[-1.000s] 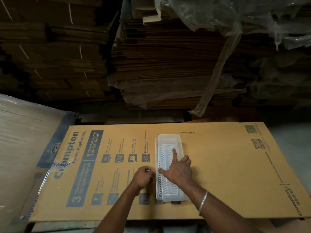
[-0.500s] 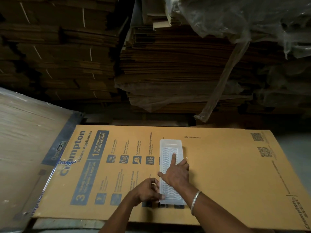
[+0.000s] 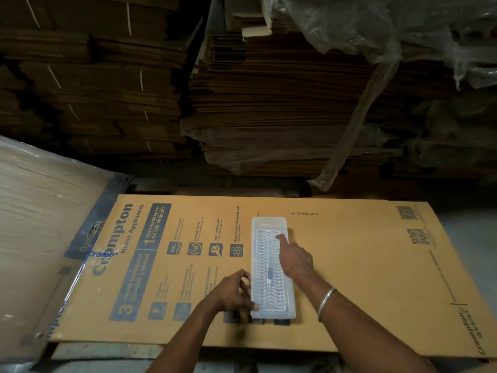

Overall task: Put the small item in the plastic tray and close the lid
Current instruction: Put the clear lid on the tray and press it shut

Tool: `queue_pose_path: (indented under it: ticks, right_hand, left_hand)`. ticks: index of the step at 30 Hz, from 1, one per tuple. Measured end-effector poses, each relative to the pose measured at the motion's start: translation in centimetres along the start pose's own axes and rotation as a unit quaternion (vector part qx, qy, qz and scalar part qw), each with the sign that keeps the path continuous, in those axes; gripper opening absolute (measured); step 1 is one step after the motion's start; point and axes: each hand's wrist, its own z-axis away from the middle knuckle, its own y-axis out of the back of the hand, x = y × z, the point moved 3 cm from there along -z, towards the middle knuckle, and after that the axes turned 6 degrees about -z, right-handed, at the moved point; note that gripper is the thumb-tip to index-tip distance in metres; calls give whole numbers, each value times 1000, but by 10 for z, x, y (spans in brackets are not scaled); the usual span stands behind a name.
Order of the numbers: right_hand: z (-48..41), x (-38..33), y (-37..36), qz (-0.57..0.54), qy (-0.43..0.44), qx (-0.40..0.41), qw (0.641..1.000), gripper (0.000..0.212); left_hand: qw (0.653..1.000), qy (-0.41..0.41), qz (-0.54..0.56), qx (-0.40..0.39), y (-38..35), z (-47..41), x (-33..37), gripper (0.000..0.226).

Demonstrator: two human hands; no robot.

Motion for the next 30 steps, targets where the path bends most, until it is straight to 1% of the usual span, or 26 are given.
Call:
queue_pose_path:
  ticks: [2,5,7,8,11,18,23,30]
  right_hand:
    - [-7,7,13,-21,22,24,999,59]
    - [-18,12,23,-18,56,31,998,72]
    - [-26,15,28,-7,78,11,997,77]
    - [-29,16,31,2,86,-1,996,77]
    - [-38,17,36,17,92,-26,995,76]
    - [-51,18,35,28,96,-39,994,78]
    - [-51,17,35,30,94,-42,994,79]
    - [-48,21,34,1,98,-56,994,77]
  left_hand:
    - [999,-9,-44,20,8,-3,10,77]
    - [996,-18,-72,58,15,-8,22,95]
    - [993,-28,-90,65,16,-9,29,108]
    - [992,-31,-106,66,17,-11,32,111]
    - [984,-29,-162,68,18,-15,39,110]
    - [974,-12,-219,56,16,-22,40,112]
    - [969,-3,-240,52,18,-23,45,113]
    - [964,-15,-260,61,17,-27,42,112]
